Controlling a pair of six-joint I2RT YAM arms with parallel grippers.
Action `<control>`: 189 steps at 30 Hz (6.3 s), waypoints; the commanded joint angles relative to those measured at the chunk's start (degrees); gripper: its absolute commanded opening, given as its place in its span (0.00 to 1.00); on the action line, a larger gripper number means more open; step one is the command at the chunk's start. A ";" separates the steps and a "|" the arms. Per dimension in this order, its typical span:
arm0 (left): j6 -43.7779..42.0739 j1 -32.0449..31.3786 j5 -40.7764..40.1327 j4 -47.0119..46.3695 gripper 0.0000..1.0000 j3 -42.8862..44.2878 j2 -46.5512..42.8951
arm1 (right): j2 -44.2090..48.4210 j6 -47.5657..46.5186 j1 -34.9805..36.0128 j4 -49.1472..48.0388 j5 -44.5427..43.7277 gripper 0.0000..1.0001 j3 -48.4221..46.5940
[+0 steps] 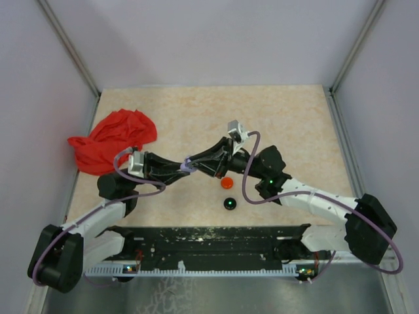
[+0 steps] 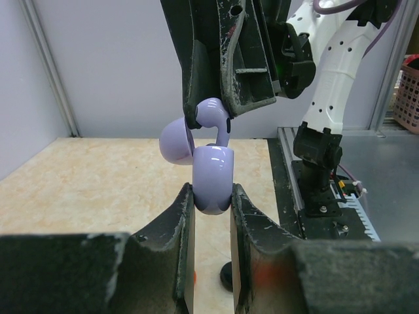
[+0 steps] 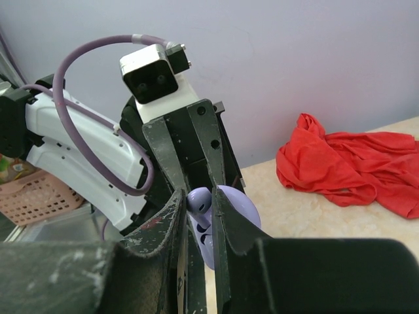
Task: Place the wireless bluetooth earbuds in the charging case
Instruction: Place the earbud in the charging case, then close the charging case, then place the charging case at the center of the board.
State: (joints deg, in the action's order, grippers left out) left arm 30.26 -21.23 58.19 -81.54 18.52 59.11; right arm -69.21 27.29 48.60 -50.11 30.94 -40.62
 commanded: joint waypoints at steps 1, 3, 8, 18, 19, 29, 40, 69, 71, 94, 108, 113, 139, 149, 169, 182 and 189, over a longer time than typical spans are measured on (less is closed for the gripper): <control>1.12 -0.13 0.43 -7.41 0.00 -0.07 -1.02 | 0.39 -0.88 -0.12 1.47 -2.23 0.09 2.15; 1.27 -0.10 0.43 -7.66 0.00 -0.07 -0.92 | 0.47 -0.86 -0.16 1.27 -1.88 0.08 2.36; 2.07 0.12 0.36 -8.92 0.00 -0.24 -0.75 | 0.40 -0.58 -0.13 -0.01 -1.17 0.05 3.16; 3.73 0.32 1.83 -10.81 0.00 0.16 0.03 | -0.25 -4.85 -0.25 4.07 1.57 0.08 2.60; 3.94 0.32 2.24 -10.82 0.00 0.38 0.32 | -0.56 -5.80 -0.25 5.53 1.91 0.09 1.92; 9.29 0.32 6.11 -16.14 0.00 1.65 3.27 | -2.90 -10.31 -3.15 11.10 12.86 0.15 -1.42; 11.23 0.45 5.90 -20.18 0.00 1.30 3.58 | -1.20 -13.39 -4.53 12.46 13.62 0.15 2.63; 14.45 0.49 6.28 -19.98 0.00 2.39 7.81 | 0.34 -27.73 -5.44 30.76 13.40 0.23 -6.80; 14.91 0.54 5.51 -20.88 0.00 2.10 8.62 | 1.19 -26.73 -5.44 31.05 11.83 0.28 -7.97; 10.01 0.49 -2.34 -21.03 0.00 -2.00 5.05 | 11.98 -21.09 -5.40 36.69 -0.09 0.42 -8.27; 12.30 0.45 2.46 -20.99 0.00 -0.57 3.89 | 4.51 -24.22 -7.73 30.36 19.76 0.65 -8.36; 13.19 0.41 3.67 -20.94 0.00 0.15 4.40 | 1.59 -23.45 -7.52 29.05 25.15 0.69 -10.31; 7.16 0.76 -1.41 -15.57 0.00 -1.42 2.15 | 5.18 -22.77 -6.41 34.70 27.45 0.57 -10.31; 6.56 0.77 -1.28 -14.69 0.00 -1.40 1.59 | 8.09 -23.35 -6.41 31.95 10.72 0.57 -7.27; 9.00 0.76 0.45 -16.50 0.00 -0.33 3.51 | -1.13 -19.56 -2.36 20.09 18.18 0.42 -8.99; 6.26 0.76 0.00 -10.69 0.06 0.25 2.68 | -0.62 -19.15 -2.56 21.89 16.94 0.10 -8.93; -6.15 0.76 -4.69 8.17 0.50 1.25 -4.25 | 1.59 -14.21 -7.23 21.14 16.34 0.09 -7.03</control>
State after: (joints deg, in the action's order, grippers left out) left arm 33.26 -20.62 57.19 -82.46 17.32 59.00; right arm -70.50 8.97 44.56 -25.91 47.35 -47.00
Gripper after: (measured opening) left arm 0.409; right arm 0.265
